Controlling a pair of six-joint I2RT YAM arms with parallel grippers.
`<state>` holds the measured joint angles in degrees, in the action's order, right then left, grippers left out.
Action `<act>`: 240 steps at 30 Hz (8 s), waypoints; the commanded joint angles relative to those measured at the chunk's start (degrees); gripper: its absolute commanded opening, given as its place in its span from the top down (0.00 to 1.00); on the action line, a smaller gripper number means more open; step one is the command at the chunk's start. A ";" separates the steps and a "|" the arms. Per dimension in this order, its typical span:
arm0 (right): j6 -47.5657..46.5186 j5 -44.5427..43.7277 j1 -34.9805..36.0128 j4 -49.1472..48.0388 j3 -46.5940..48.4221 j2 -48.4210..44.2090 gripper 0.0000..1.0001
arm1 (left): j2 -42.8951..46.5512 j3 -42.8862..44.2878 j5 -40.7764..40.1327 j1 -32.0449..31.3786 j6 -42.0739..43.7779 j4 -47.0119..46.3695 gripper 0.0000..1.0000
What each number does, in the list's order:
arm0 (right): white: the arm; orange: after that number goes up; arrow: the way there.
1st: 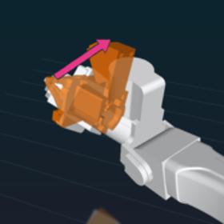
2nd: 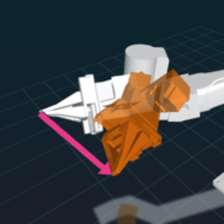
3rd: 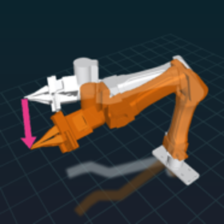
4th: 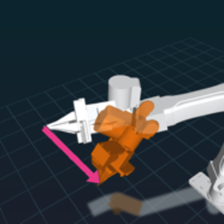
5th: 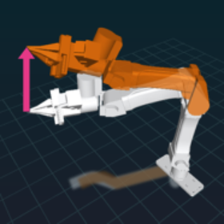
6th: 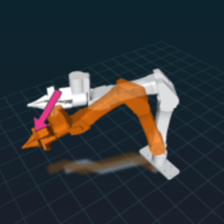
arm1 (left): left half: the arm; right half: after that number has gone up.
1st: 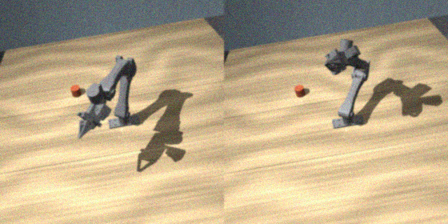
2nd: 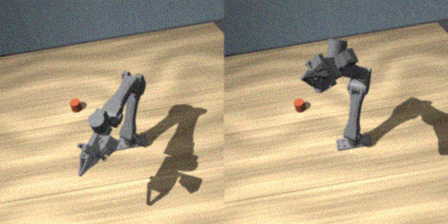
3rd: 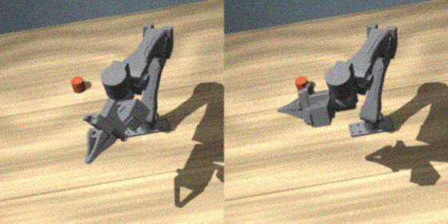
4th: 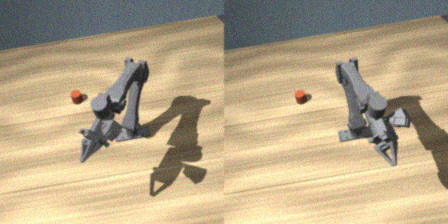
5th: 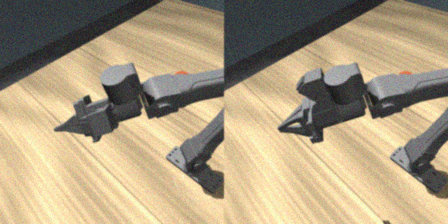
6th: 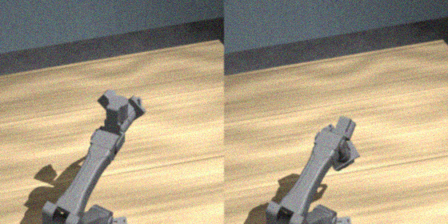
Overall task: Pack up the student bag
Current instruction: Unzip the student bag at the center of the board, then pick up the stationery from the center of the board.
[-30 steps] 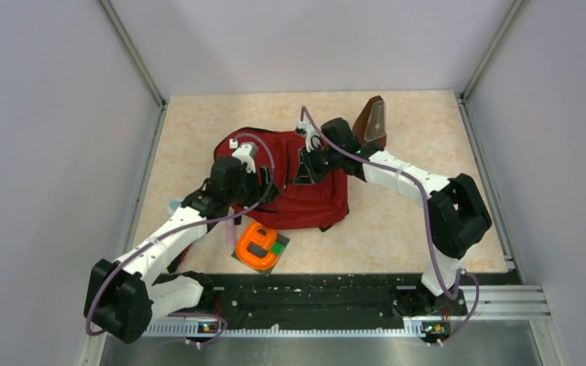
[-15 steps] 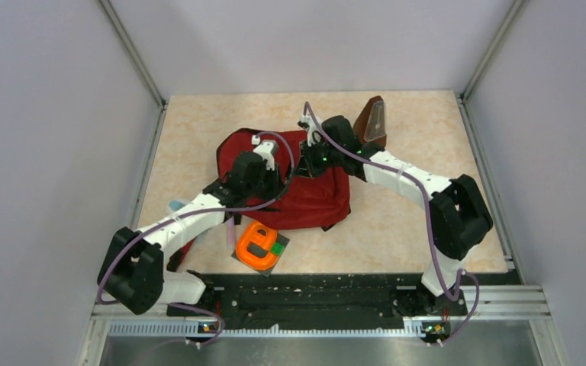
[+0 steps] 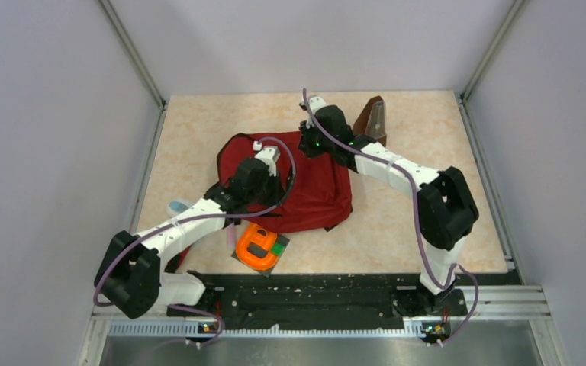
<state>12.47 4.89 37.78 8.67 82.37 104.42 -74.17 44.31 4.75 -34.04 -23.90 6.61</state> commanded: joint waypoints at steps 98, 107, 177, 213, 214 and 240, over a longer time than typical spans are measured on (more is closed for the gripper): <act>5.97 -15.79 7.04 10.41 24.77 18.87 1.00 | 1.85 -2.19 -7.15 -0.67 -14.85 4.53 1.00; 4.69 -24.21 7.04 3.65 28.17 23.10 1.00 | 2.01 -2.53 -2.68 -0.71 -9.12 4.94 1.00; 3.55 -23.68 15.53 23.55 12.36 10.16 0.43 | -5.91 7.20 -7.14 8.53 -19.78 7.71 1.00; 4.64 -32.23 15.13 6.05 -1.91 -12.60 1.00 | 19.30 10.89 -8.97 29.11 -7.25 37.94 0.24; 4.42 -32.10 15.13 5.88 -1.99 -12.70 1.00 | 20.22 9.95 -9.20 31.10 -7.31 39.23 0.24; 1.19 -29.26 14.35 2.35 -3.16 -13.71 1.00 | -6.71 5.89 -6.52 58.71 -10.84 19.83 0.45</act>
<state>14.72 -25.36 52.69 14.61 77.65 93.34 -77.97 47.03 -2.83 24.34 -34.54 30.70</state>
